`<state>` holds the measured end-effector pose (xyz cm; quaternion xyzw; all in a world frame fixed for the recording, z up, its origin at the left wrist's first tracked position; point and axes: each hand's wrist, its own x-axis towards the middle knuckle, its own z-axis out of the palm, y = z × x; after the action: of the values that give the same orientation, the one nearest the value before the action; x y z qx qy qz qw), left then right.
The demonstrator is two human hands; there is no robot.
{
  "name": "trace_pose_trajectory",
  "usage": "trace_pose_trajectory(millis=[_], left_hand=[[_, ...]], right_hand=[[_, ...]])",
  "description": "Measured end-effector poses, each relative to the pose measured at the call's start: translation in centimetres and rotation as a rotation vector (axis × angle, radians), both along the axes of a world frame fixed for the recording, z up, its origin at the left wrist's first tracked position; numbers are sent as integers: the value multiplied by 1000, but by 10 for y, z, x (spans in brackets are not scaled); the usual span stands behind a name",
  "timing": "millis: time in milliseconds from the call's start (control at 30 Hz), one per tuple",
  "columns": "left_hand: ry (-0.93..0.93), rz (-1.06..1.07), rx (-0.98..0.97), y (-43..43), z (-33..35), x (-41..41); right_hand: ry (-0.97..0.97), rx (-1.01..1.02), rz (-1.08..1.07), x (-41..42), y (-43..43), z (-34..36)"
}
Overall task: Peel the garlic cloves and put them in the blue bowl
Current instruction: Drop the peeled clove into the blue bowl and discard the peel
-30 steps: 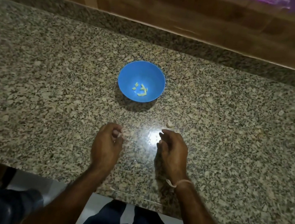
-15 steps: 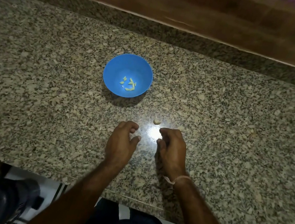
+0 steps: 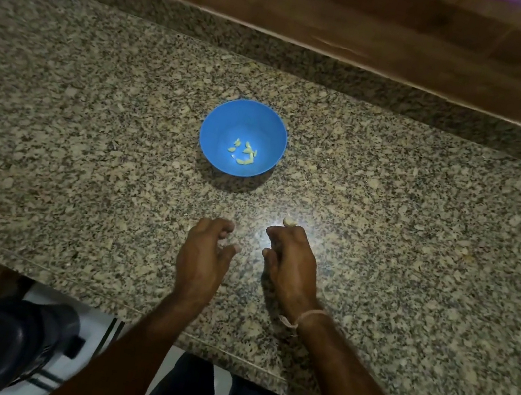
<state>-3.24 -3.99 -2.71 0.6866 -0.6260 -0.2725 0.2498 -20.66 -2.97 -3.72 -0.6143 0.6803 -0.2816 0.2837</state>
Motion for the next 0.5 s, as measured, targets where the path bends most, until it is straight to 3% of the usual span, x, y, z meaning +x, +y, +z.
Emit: trace_pose_trajectory(millis=[500], left_hand=[[40,256,29,5,-1,74]], right_hand=[[1,24,3,28,-2,1]])
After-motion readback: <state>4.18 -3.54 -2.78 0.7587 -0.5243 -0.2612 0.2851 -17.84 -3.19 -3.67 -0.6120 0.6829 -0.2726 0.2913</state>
